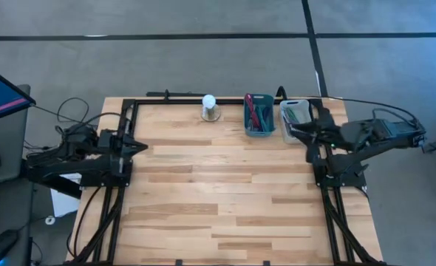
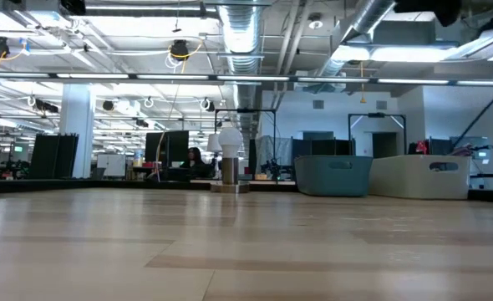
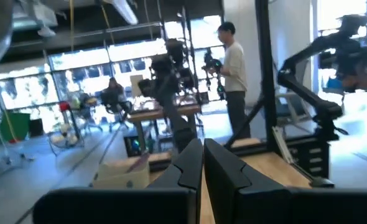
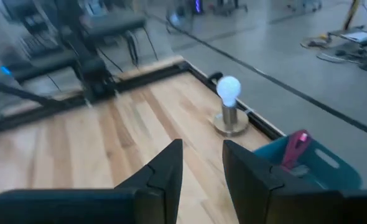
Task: Pick & Place USB Port
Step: Return to Home Position
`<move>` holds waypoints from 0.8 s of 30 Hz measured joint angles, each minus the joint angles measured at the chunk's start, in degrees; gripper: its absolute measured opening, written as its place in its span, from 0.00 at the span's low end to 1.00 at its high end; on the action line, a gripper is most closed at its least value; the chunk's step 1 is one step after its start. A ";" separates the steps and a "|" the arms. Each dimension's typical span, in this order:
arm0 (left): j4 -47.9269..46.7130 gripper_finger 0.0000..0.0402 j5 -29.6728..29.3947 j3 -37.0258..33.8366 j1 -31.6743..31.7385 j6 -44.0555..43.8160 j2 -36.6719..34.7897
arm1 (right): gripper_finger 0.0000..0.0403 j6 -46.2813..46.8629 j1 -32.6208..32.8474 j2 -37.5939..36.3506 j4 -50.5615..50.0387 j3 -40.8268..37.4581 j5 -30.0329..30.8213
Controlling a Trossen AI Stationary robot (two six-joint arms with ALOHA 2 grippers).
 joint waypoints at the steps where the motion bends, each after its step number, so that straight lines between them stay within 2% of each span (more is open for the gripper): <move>1: -1.05 0.04 0.37 0.78 -0.01 -0.24 0.19 | 0.27 0.05 0.45 -1.89 0.39 -0.94 0.00; 6: -9.07 0.04 0.62 5.90 -0.01 -0.78 1.34 | 0.27 0.14 2.68 -9.76 0.76 -3.42 -0.51; 13: -16.50 0.04 1.74 12.06 0.00 -2.90 0.24 | 0.27 -1.02 4.85 -17.17 0.55 -4.81 -1.38; 17: -16.71 0.04 6.32 12.44 -0.01 -3.07 0.20 | 0.27 -2.44 5.64 -20.20 0.72 -5.28 -1.44; 21: -16.66 0.04 7.24 12.92 -0.01 -4.38 0.20 | 0.27 -4.37 6.44 -24.76 1.01 -7.28 -1.72; 24: -16.64 0.04 8.81 13.31 -0.01 -5.40 0.20 | 0.27 -4.95 6.72 -30.13 1.08 -9.57 -4.37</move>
